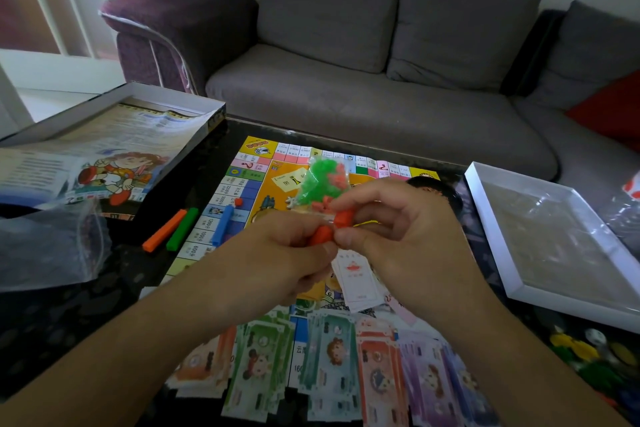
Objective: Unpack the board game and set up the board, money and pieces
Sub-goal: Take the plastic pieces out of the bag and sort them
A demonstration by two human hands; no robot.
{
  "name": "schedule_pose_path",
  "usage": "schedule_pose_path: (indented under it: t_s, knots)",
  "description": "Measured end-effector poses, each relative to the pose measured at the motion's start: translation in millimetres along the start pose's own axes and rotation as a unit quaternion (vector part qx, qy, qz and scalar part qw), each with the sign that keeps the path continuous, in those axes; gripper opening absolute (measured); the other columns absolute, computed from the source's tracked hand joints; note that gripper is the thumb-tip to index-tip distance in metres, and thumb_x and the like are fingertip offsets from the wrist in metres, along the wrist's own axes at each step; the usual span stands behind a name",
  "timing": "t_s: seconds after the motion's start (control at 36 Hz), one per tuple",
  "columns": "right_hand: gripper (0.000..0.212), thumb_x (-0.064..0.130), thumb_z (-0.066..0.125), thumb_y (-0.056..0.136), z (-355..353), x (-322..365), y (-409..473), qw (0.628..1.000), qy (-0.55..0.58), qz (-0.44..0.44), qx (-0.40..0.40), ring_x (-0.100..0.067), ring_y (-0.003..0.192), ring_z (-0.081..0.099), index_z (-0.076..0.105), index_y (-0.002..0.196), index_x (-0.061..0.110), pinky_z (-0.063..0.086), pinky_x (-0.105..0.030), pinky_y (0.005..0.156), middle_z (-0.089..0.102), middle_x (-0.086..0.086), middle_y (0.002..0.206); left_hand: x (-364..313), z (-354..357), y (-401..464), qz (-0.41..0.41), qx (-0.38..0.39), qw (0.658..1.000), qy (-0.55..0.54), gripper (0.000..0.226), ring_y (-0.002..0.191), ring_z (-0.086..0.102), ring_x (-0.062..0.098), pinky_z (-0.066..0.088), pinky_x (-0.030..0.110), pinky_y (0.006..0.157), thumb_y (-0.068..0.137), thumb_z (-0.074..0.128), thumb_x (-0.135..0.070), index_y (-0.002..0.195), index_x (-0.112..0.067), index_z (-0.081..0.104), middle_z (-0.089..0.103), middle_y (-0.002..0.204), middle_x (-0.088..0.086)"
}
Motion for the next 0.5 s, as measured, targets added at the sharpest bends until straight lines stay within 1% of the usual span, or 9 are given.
schedule_pose_path:
  t_s: [0.03,0.08,0.17,0.19,0.28,0.31,0.39,0.44,0.5]
  knots:
    - [0.036,-0.010,0.079,0.084,0.8,-0.2,-0.6,1.000,0.004,0.005,0.007,-0.015,0.099,0.075,0.079,0.102,0.020,0.064,-0.035,0.087,0.076,0.002,0.106,1.1,-0.1,0.2,-0.007,-0.001,1.000,-0.010,0.023,0.052,0.032,0.010,0.031,0.022,0.049,0.107,0.054,-0.018,0.101,0.004,0.056,0.041,0.068,0.004]
    - [0.036,-0.009,0.075,0.088,1.2,-0.5,-1.3,1.000,0.011,0.015,0.014,-0.013,0.099,0.075,0.079,0.107,0.021,0.062,-0.031,0.089,0.078,0.002,0.105,2.2,-0.3,1.0,-0.015,-0.005,0.999,-0.030,0.023,0.050,0.029,0.010,0.030,0.022,0.047,0.106,0.054,-0.019,0.099,0.003,0.056,0.037,0.065,-0.001]
    - [0.032,-0.008,0.070,0.092,1.0,0.5,-1.5,0.999,0.029,0.021,0.008,-0.013,0.093,0.077,0.080,0.107,0.019,0.061,-0.026,0.085,0.080,0.003,0.097,1.2,-0.1,1.6,-0.015,-0.005,0.999,-0.033,0.019,0.049,0.028,0.007,0.029,0.022,0.047,0.106,0.054,-0.019,0.103,-0.002,0.062,0.036,0.061,-0.007]
    - [0.031,-0.008,0.071,0.092,0.8,0.7,-1.4,0.999,0.027,0.020,0.004,-0.014,0.093,0.077,0.080,0.105,0.018,0.061,-0.026,0.084,0.080,0.004,0.096,1.1,-0.3,1.8,-0.012,-0.007,0.999,-0.032,0.017,0.049,0.028,0.007,0.029,0.022,0.047,0.106,0.054,-0.018,0.102,-0.004,0.063,0.036,0.060,-0.008]
    - [0.029,-0.006,0.077,0.088,1.4,0.5,-1.5,1.000,0.005,0.015,-0.004,-0.013,0.095,0.076,0.081,0.099,0.020,0.063,-0.030,0.087,0.080,0.007,0.095,2.3,-2.0,1.9,-0.010,-0.019,1.000,-0.016,0.017,0.049,0.029,0.008,0.028,0.023,0.048,0.106,0.054,-0.016,0.100,-0.002,0.061,0.037,0.059,-0.009]
    - [0.029,-0.005,0.078,0.087,1.8,0.5,-1.7,1.000,0.003,0.017,-0.003,-0.012,0.095,0.076,0.082,0.098,0.021,0.063,-0.030,0.087,0.080,0.007,0.095,2.3,-1.9,1.9,-0.008,-0.020,1.000,-0.004,0.017,0.048,0.030,0.007,0.028,0.022,0.048,0.106,0.054,-0.017,0.096,-0.004,0.062,0.038,0.059,-0.010]
    - [0.030,-0.006,0.078,0.086,3.9,1.6,-2.6,1.000,-0.010,0.020,0.005,-0.012,0.091,0.077,0.082,0.095,0.022,0.063,-0.031,0.085,0.080,0.008,0.091,0.7,-0.4,1.0,0.006,-0.022,0.998,0.060,0.024,0.046,0.035,0.002,0.032,0.019,0.050,0.105,0.054,-0.023,0.083,-0.023,0.063,0.041,0.056,-0.014]
    - [0.032,-0.007,0.078,0.086,5.1,1.9,-3.4,1.000,-0.021,0.021,0.008,-0.013,0.085,0.077,0.082,0.095,0.023,0.064,-0.032,0.081,0.080,0.007,0.088,0.5,0.9,1.2,0.008,-0.019,0.995,0.093,0.023,0.048,0.039,0.001,0.036,0.017,0.050,0.105,0.054,-0.026,0.086,-0.030,0.066,0.045,0.056,-0.015]
    - [0.033,-0.009,0.077,0.086,5.4,0.7,-4.2,0.999,-0.024,0.026,0.008,-0.016,0.080,0.077,0.081,0.095,0.023,0.065,-0.034,0.078,0.079,0.005,0.086,1.6,2.0,2.3,0.008,-0.012,0.993,0.119,0.022,0.054,0.043,0.001,0.039,0.018,0.055,0.106,0.054,-0.027,0.090,-0.032,0.067,0.049,0.059,-0.016]
Point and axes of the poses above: each hand's wrist, its own y-axis towards the middle knuckle, its own z-axis out of the palm, x = y × z, the point moved 7 cm from there along y, towards the middle knuckle
